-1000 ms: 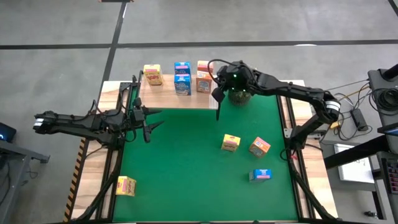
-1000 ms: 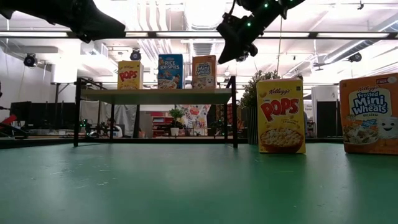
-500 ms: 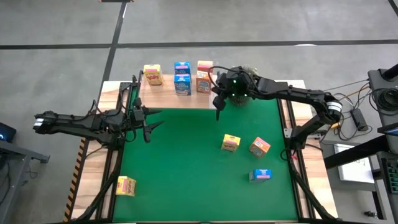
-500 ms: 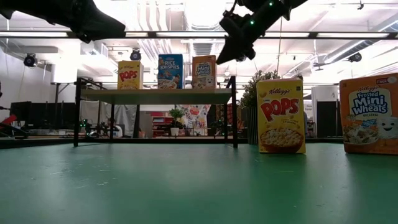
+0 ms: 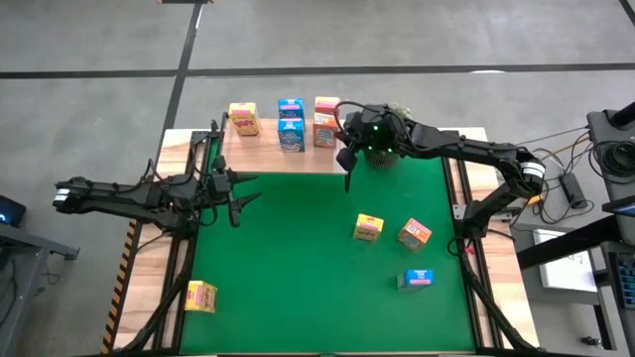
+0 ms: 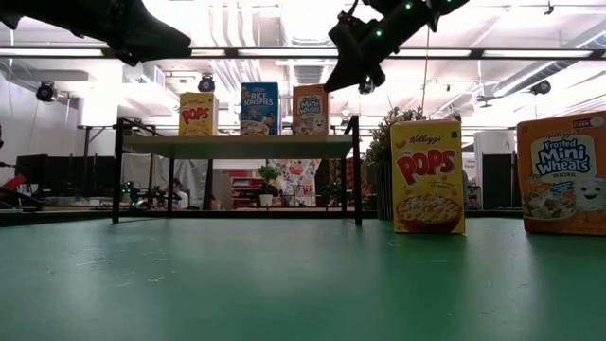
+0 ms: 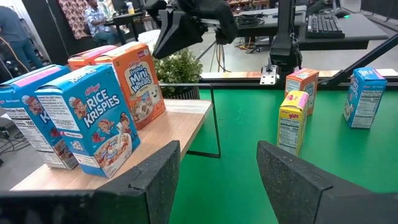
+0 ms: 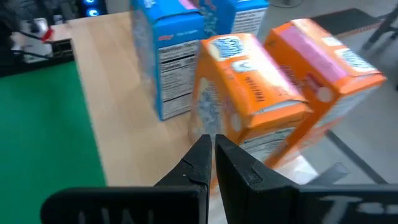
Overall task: Stack cereal on shelf
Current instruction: Put the left orange cereal box on the shelf, then put the bottom yellow cereal box on the shelf
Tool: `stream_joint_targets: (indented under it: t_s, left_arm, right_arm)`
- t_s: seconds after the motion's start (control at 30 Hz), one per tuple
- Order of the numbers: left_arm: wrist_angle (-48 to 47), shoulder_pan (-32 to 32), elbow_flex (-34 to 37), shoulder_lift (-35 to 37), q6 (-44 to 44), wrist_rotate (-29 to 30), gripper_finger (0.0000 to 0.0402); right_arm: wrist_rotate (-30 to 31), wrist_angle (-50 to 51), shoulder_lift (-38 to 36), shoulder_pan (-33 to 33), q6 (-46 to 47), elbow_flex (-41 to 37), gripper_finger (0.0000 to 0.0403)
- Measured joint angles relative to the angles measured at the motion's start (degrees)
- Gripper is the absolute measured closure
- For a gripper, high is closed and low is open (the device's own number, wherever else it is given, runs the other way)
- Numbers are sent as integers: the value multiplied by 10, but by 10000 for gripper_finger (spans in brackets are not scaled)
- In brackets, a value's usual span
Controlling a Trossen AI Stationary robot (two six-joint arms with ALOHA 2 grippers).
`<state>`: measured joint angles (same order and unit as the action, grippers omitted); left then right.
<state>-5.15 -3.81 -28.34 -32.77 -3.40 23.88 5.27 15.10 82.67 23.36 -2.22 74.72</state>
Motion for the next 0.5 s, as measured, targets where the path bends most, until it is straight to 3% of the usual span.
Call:
stream_joint_targets:
  t_s: [0.2,0.5]
  left_arm:
    - [0,0,0,0,1,0,205]
    - [0,0,0,0,1,0,205]
  right_arm:
    - [37,-3,0,2,-4,0,390]
    - [33,0,0,-3,0,0,390]
